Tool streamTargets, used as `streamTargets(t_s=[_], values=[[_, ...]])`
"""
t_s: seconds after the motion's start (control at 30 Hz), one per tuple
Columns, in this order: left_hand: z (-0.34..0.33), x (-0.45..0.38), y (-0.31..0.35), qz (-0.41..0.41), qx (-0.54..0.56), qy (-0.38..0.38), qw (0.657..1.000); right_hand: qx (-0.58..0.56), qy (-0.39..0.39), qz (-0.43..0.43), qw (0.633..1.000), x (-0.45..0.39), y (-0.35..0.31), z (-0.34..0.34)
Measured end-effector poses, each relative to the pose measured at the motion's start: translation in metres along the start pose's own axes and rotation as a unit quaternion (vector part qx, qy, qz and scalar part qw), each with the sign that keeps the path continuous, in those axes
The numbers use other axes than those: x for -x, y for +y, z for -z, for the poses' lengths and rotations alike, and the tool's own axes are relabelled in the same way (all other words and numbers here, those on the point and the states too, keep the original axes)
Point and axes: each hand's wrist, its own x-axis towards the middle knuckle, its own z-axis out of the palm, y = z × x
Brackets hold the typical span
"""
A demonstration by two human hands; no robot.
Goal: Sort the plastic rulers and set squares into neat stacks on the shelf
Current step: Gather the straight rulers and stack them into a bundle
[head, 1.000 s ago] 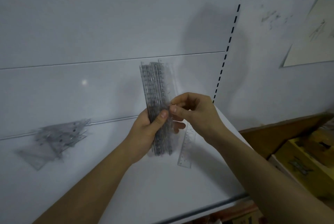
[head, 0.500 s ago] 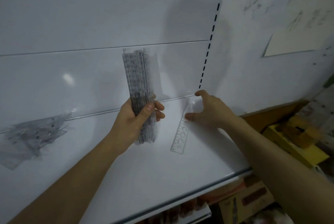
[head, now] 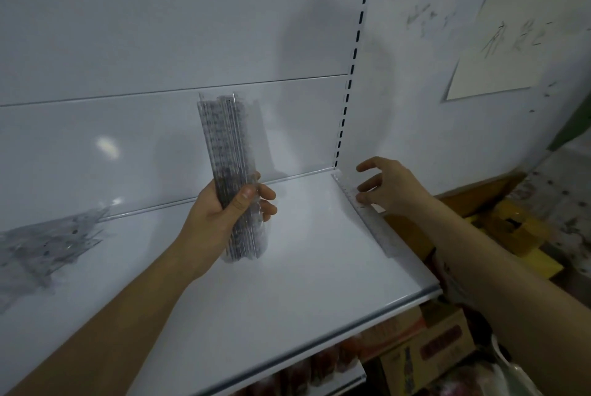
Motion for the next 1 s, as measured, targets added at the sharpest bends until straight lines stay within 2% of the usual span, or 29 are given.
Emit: streamTargets(t_s=[0.07, 0.2, 0.3, 0.4, 0.6, 0.7, 0.8, 1.0], values=[[0.001, -0.001, -0.001, 0.007, 0.001, 0.007, 1.0, -0.025, -0.008, -0.012, 1.0, -0.004, 0.002, 0.0], [0.0, -0.001, 0.0, 0.01, -0.008, 0.01, 1.0, -0.152, -0.052, -0.071, 0.984, -0.006, 0.003, 0.003], [-0.001, -0.002, 0.0, 0.013, -0.012, 0.013, 1.0, -0.149, -0.038, -0.08, 0.985, -0.008, 0.001, 0.003], [0.0, -0.003, -0.002, 0.019, -0.006, 0.017, 1.0, -0.207, -0.019, -0.02, 0.978, -0.001, -0.016, 0.004], [0.001, -0.003, -0.001, 0.031, -0.014, 0.006, 0.999, -0.374, -0.094, 0.136, 0.912, 0.031, -0.087, -0.008], [0.001, -0.002, 0.001, 0.033, -0.023, 0.003, 0.999, -0.373, -0.103, 0.19, 0.903, 0.039, -0.114, -0.02], [0.001, -0.001, 0.002, 0.042, -0.018, 0.004, 0.999, -0.321, -0.08, 0.249, 0.91, 0.039, -0.128, -0.034], [0.003, -0.002, 0.004, 0.053, 0.011, -0.002, 0.999, -0.312, -0.05, 0.267, 0.911, 0.041, -0.141, -0.051]])
